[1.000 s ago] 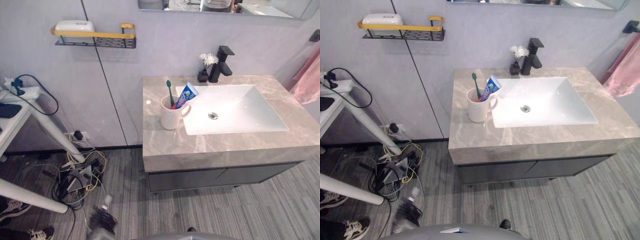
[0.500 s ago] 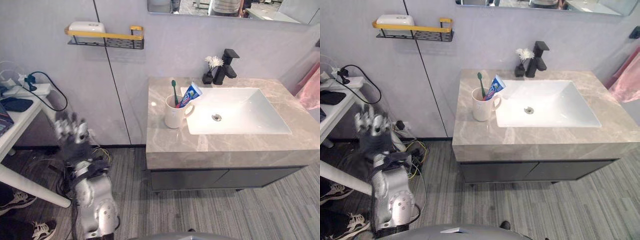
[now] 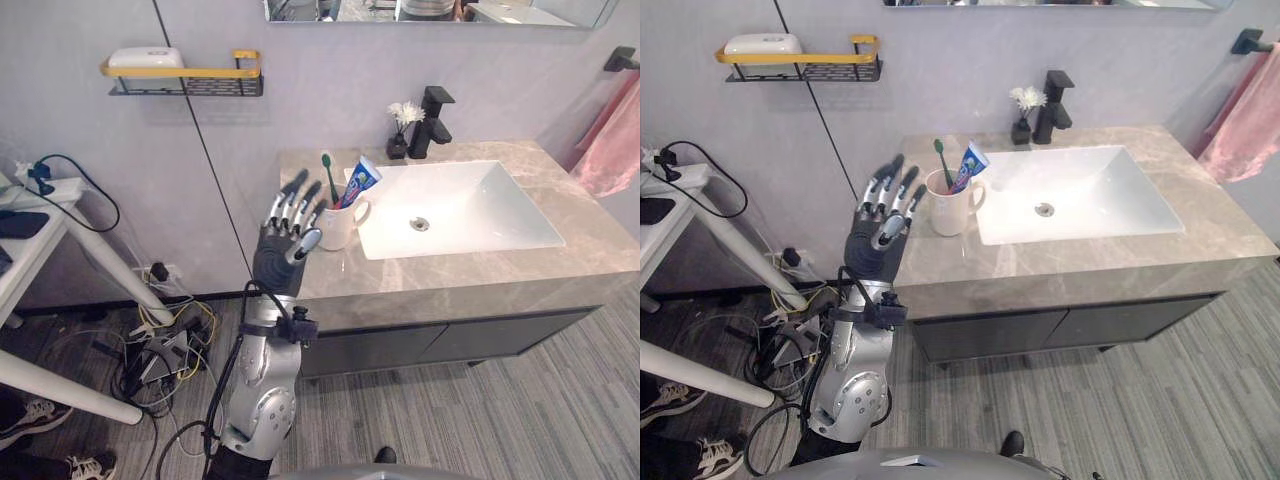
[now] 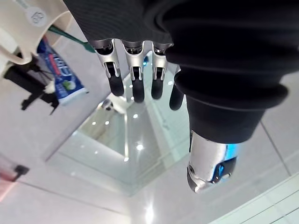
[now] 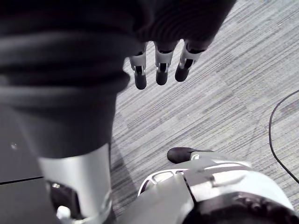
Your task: Organize washtable
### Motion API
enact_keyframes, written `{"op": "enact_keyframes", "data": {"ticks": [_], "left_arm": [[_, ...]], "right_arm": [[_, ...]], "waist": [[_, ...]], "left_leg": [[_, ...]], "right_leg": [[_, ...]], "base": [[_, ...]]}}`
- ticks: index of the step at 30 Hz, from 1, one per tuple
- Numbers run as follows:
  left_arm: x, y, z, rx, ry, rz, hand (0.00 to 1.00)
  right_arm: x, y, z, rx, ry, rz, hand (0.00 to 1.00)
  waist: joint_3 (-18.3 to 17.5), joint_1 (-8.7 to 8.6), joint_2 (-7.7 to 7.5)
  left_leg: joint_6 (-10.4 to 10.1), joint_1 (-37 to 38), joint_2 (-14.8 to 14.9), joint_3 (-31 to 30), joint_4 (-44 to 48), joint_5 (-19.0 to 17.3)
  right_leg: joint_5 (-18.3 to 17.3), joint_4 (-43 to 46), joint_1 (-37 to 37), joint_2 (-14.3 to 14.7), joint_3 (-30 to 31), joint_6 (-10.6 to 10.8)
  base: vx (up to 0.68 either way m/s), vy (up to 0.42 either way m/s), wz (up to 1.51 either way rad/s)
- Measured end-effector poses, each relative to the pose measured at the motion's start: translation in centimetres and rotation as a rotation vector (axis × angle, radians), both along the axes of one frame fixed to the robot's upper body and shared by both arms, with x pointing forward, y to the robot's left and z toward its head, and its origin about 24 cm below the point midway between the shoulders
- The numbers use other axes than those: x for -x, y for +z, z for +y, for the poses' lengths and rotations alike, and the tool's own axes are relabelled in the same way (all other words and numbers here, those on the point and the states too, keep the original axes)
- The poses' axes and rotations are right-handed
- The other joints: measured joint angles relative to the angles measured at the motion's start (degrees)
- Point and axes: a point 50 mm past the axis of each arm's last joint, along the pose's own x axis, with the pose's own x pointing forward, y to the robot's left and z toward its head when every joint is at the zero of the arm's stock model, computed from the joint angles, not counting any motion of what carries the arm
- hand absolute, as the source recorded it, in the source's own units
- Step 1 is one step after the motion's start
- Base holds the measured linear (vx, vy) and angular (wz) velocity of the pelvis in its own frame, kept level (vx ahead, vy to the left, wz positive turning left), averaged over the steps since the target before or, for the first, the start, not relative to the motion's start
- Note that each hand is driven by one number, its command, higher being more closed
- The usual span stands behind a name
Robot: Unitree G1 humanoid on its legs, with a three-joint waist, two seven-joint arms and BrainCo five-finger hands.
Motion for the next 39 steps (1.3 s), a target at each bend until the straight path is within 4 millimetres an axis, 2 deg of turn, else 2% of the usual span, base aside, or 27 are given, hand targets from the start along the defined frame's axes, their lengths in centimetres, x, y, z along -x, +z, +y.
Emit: {"op": "enact_keyframes", "data": {"ticks": [3, 9, 13, 22, 28, 31, 39], "left_arm": [[-0.2, -0.9, -0.1, -0.042, -0.027, 0.036, 1.00], [-1.0, -2.6, -0.9, -0.122, -0.072, 0.108, 1.00], [-1.2, -3.0, -0.8, -0.155, -0.068, 0.117, 1.00], [-2.8, -5.3, -0.9, -0.312, -0.035, 0.192, 1.00], [-3.7, -6.0, -0.3, -0.409, 0.017, 0.215, 1.00], [-4.2, -6.3, 0.1, -0.421, 0.044, 0.242, 1.00], [-4.7, -7.1, 0.8, -0.488, 0.088, 0.269, 1.00]], "right_arm": [[-0.5, 0.0, 0.0, 0.002, 0.017, -0.008, 0.00], [-0.7, 0.0, -0.3, 0.005, 0.029, 0.000, 0.00], [-1.0, 0.0, -0.3, 0.007, 0.032, -0.005, 0.00], [-1.3, 0.0, -0.4, 0.010, 0.036, -0.010, 0.00], [-1.7, 0.0, -0.4, 0.010, 0.039, -0.019, 0.00], [-2.3, 0.1, -0.3, 0.009, 0.043, -0.034, 0.00], [-2.7, 0.1, -0.2, 0.006, 0.045, -0.042, 0.00]], "waist": [[0.0, -1.06, 0.04], [-0.1, -1.55, 0.20], [-0.1, -2.26, 0.21], [-0.1, -2.83, 0.13], [0.1, -3.35, -0.02], [0.4, -4.22, -0.21], [0.9, -4.25, -0.68]], "left_leg": [[0.0, 0.1, 0.0, 0.0, -0.1, 0.0], [0.0, 0.3, 0.0, 0.1, -0.5, 0.0], [0.0, 0.6, -0.1, 0.3, -1.0, 0.0], [0.5, 1.2, -0.4, 1.2, -1.4, -0.3], [0.5, 1.2, -0.5, 1.8, -1.4, -0.3], [0.5, 1.3, -0.6, 1.9, -1.6, -0.4], [0.7, 1.4, -0.8, 2.9, -1.8, -0.5]], "right_leg": [[0.0, 0.0, 0.0, 0.0, 0.0, 0.0], [0.0, 0.0, -0.1, 0.1, 0.2, 0.0], [0.0, 0.0, -0.1, 0.1, 0.3, 0.0], [-0.1, 0.0, -0.2, 0.1, 1.1, 0.1], [0.0, 0.0, -0.8, 0.1, 1.7, 0.1], [0.0, -0.1, -0.9, 0.2, 1.8, 0.1], [0.1, -0.1, -1.4, 0.2, 2.9, 0.3]], "base": [[0.00, 0.000, 0.00], [0.00, 0.000, 0.00], [0.01, 0.002, -0.01], [0.01, 0.008, -0.04], [0.01, 0.005, -0.04], [0.00, 0.000, 0.00], [0.01, 0.006, -0.05]]}}
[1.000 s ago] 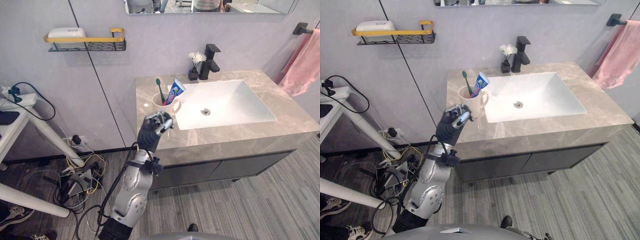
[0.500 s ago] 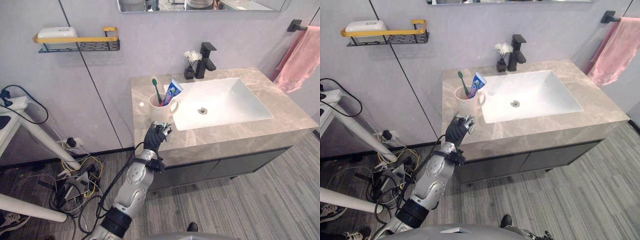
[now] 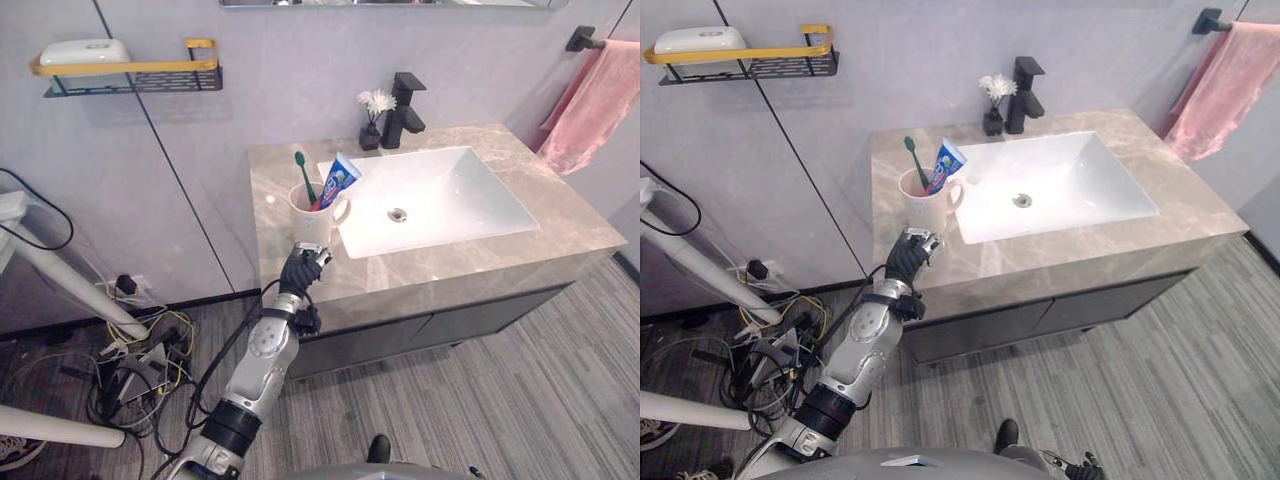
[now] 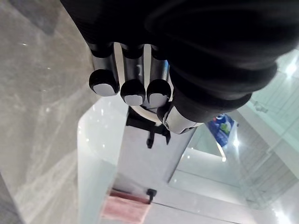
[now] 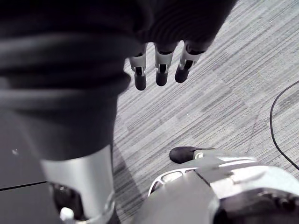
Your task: Organize washtable
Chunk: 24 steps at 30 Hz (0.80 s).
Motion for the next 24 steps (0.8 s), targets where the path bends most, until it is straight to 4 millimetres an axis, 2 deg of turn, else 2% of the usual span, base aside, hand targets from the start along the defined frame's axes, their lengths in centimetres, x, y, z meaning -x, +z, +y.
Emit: {"op": "enact_keyframes", "data": {"ticks": [8, 24], "left_arm": [[-1.0, 0.2, -0.1, -0.150, 0.021, -0.042, 1.00], [-2.0, 0.6, 0.3, -0.154, 0.067, -0.043, 1.00]], "right_arm": [[-0.2, 0.0, 0.0, 0.000, -0.002, -0.007, 0.00], [-0.7, 0.1, 0.0, 0.001, 0.002, -0.019, 0.00]], "waist": [[0.8, -0.75, 0.30], [1.6, -1.52, 0.28]], "left_leg": [[0.1, 0.1, -0.1, 0.7, -0.4, -0.1], [0.0, 0.7, 0.0, 2.0, -0.7, -0.4]], "right_leg": [[0.1, 0.0, -0.4, 0.1, 0.6, 0.1], [0.1, 0.0, -0.8, 0.5, 1.9, 0.1]], "base": [[0.01, 0.004, -0.04], [0.01, 0.001, -0.04]]}}
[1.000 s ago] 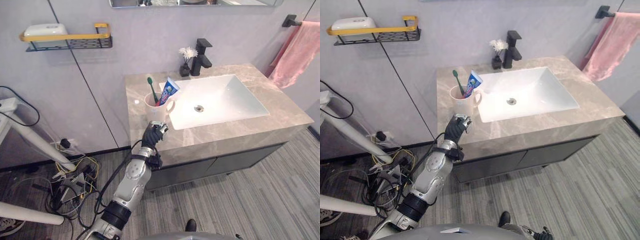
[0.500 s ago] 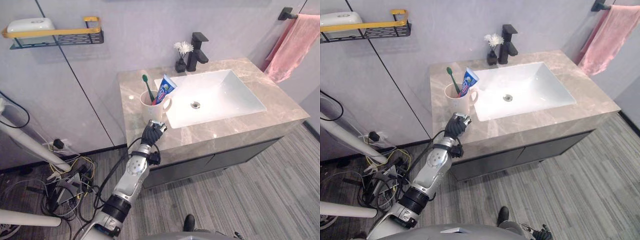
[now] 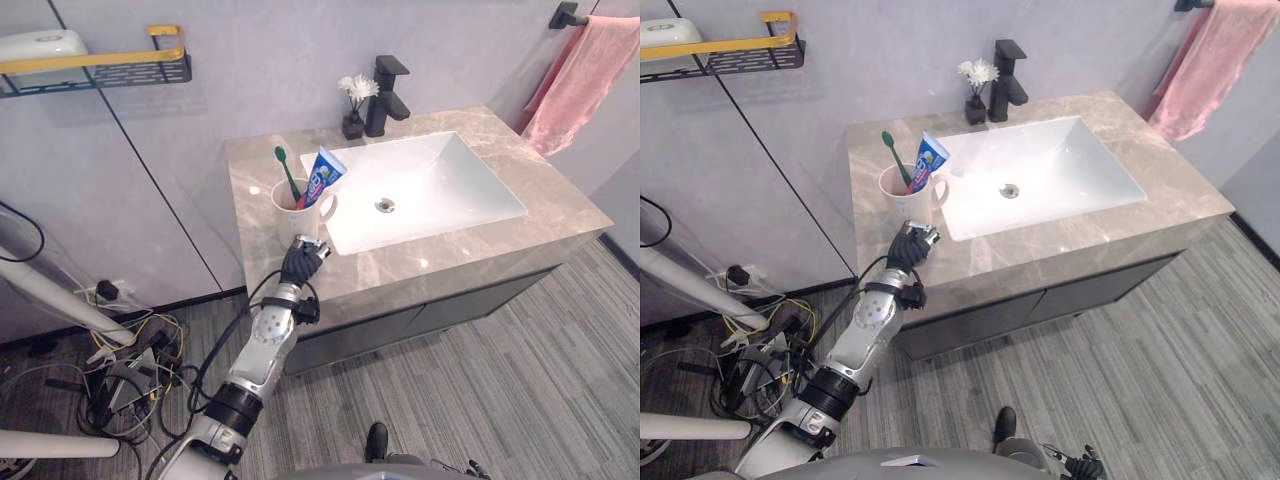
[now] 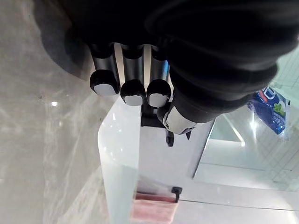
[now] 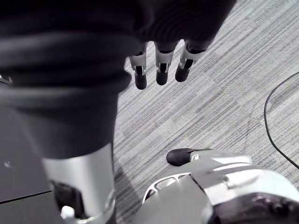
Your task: Organize washtable
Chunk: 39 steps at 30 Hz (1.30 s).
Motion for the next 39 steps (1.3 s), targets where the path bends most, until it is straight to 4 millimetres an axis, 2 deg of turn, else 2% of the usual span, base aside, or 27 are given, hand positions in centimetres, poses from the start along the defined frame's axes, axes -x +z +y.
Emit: {"op": "enact_keyframes", "data": {"ticks": [8, 11, 15, 23, 28, 39], "left_arm": [[-1.0, 0.6, 0.7, -0.027, 0.054, -0.020, 1.00], [-1.8, 1.3, 2.3, -0.014, 0.148, -0.032, 1.00], [-2.6, 1.8, 3.0, -0.010, 0.197, -0.034, 1.00], [-3.0, 2.1, 4.7, 0.009, 0.277, -0.035, 1.00], [-3.7, 2.9, 5.6, 0.026, 0.335, -0.052, 1.00], [-3.8, 3.6, 6.5, 0.057, 0.387, -0.080, 1.00]], "right_arm": [[-0.1, 0.0, 0.0, 0.002, 0.002, -0.004, 0.00], [-0.4, 0.2, -0.1, 0.008, 0.010, -0.024, 0.00], [-0.5, 0.2, 0.0, 0.005, 0.023, -0.025, 0.00], [-0.6, 0.2, 0.0, 0.001, 0.029, -0.030, 0.00], [-1.0, 0.4, 0.1, 0.005, 0.039, -0.044, 0.00], [-1.1, 0.5, 0.1, 0.008, 0.046, -0.055, 0.00]], "waist": [[0.9, -0.05, 0.26], [1.2, -0.05, 0.36], [1.5, -0.21, 0.29], [1.9, -0.26, 0.02], [2.8, -0.21, 0.06], [3.3, -0.18, 0.16]], "left_leg": [[-0.1, 0.0, 0.0, 0.3, 0.0, 0.0], [-0.2, 0.1, 0.1, 1.6, -0.1, -0.1], [-0.3, 0.1, 0.1, 1.6, -0.1, -0.2], [-0.2, 0.1, 0.0, 2.1, -0.1, -0.3], [-0.3, 0.0, 0.0, 2.8, -0.2, -0.4], [-0.2, 0.2, 0.2, 3.2, -0.3, -0.8]], "right_leg": [[0.0, 0.0, -0.1, 0.1, 0.3, 0.0], [0.2, 0.0, -0.8, 0.3, 1.6, 0.2], [0.2, 0.0, -0.9, 0.4, 1.7, 0.2], [0.2, 0.0, -1.1, 0.4, 2.2, 0.2], [0.3, 0.0, -1.7, 0.6, 3.0, 0.3], [0.3, 0.0, -1.8, 0.9, 3.4, 0.3]], "base": [[0.00, 0.000, -0.02], [0.01, 0.002, -0.19], [0.00, 0.000, -0.02], [0.00, 0.003, -0.03], [0.00, -0.001, -0.06], [0.01, -0.001, -0.02]]}}
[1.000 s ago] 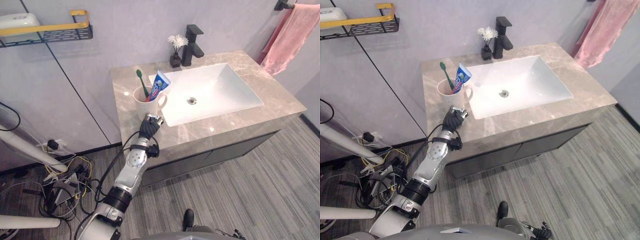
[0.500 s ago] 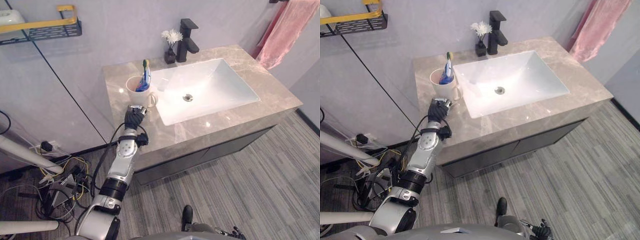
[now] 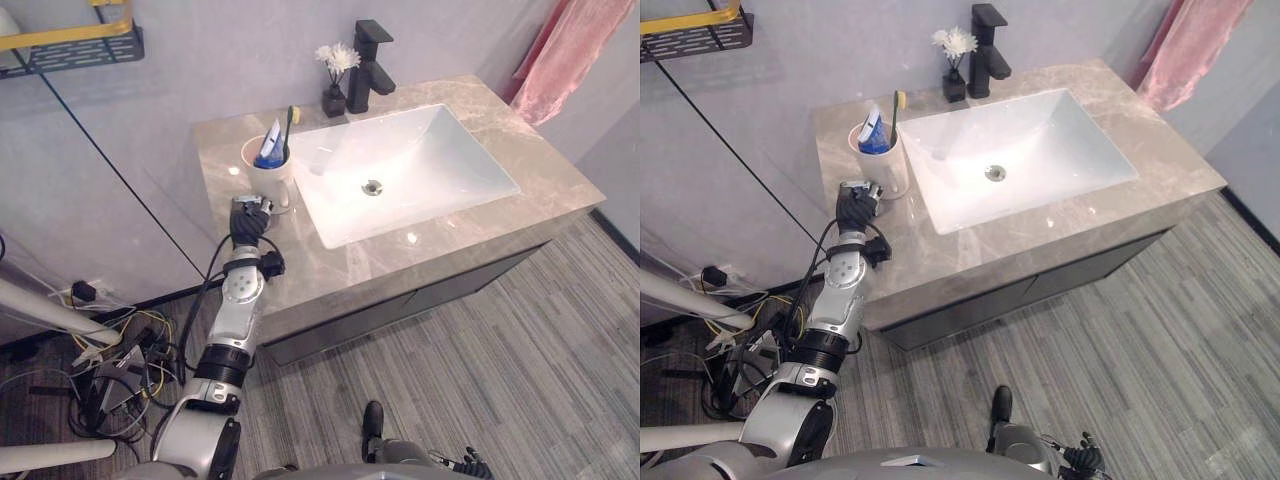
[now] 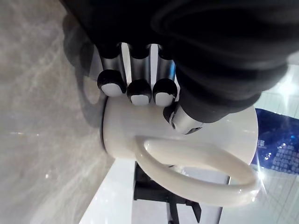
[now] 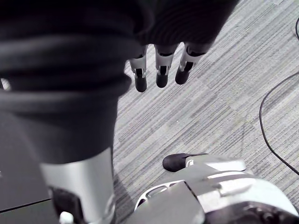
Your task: Organize washtable
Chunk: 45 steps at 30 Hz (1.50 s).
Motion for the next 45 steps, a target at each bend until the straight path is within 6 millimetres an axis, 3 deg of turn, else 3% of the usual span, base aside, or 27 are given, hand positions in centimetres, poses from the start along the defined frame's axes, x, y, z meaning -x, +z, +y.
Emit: {"op": "enact_keyframes", "data": {"ticks": [8, 23, 30, 38, 45], "left_arm": [[1.2, -0.6, -1.2, 0.012, -0.075, -0.009, 1.00], [2.7, -1.9, -7.5, -0.002, -0.384, 0.023, 1.00], [3.1, -2.1, -9.5, -0.011, -0.472, 0.034, 1.00], [1.8, -1.8, -9.6, -0.028, -0.441, 0.048, 1.00], [0.8, -1.3, -6.5, 0.020, -0.283, 0.046, 1.00]], "right_arm": [[0.1, 0.0, 0.0, 0.000, 0.000, 0.001, 0.00], [0.0, 0.0, 0.1, 0.001, 0.006, 0.002, 0.00], [0.0, 0.0, 0.1, 0.005, 0.005, 0.003, 0.00], [0.0, 0.0, 0.2, 0.008, 0.020, 0.004, 0.00], [0.0, 0.0, 0.2, 0.006, 0.021, 0.002, 0.00]], "waist": [[0.0, 0.17, 0.00], [-0.1, 0.25, -0.09], [-0.2, 0.14, -0.25], [-0.3, -0.06, -0.47], [-0.3, -1.31, -0.46]], "left_leg": [[0.0, 0.0, 0.0, -0.9, 0.1, 0.0], [0.2, 0.0, 0.0, -1.9, 0.7, -0.1], [0.2, 0.0, -0.1, -1.9, 0.7, -0.1], [0.2, 0.4, -0.2, -1.6, 0.8, -0.1], [0.1, 0.9, -0.2, -1.0, 0.7, -0.1]], "right_leg": [[0.0, 0.0, 0.5, -0.1, -0.7, 0.0], [-0.1, 0.0, 1.2, -0.5, -1.5, 0.0], [-0.1, 0.0, 1.2, -0.6, -1.5, 0.0], [-0.1, 0.0, 1.3, -0.6, -1.2, 0.0], [0.0, 0.0, 1.2, -0.5, -0.6, 0.0]], "base": [[0.00, 0.003, 0.06], [0.00, 0.001, 0.03], [0.00, 0.000, 0.00], [0.00, 0.000, -0.02], [0.00, 0.000, -0.04]]}}
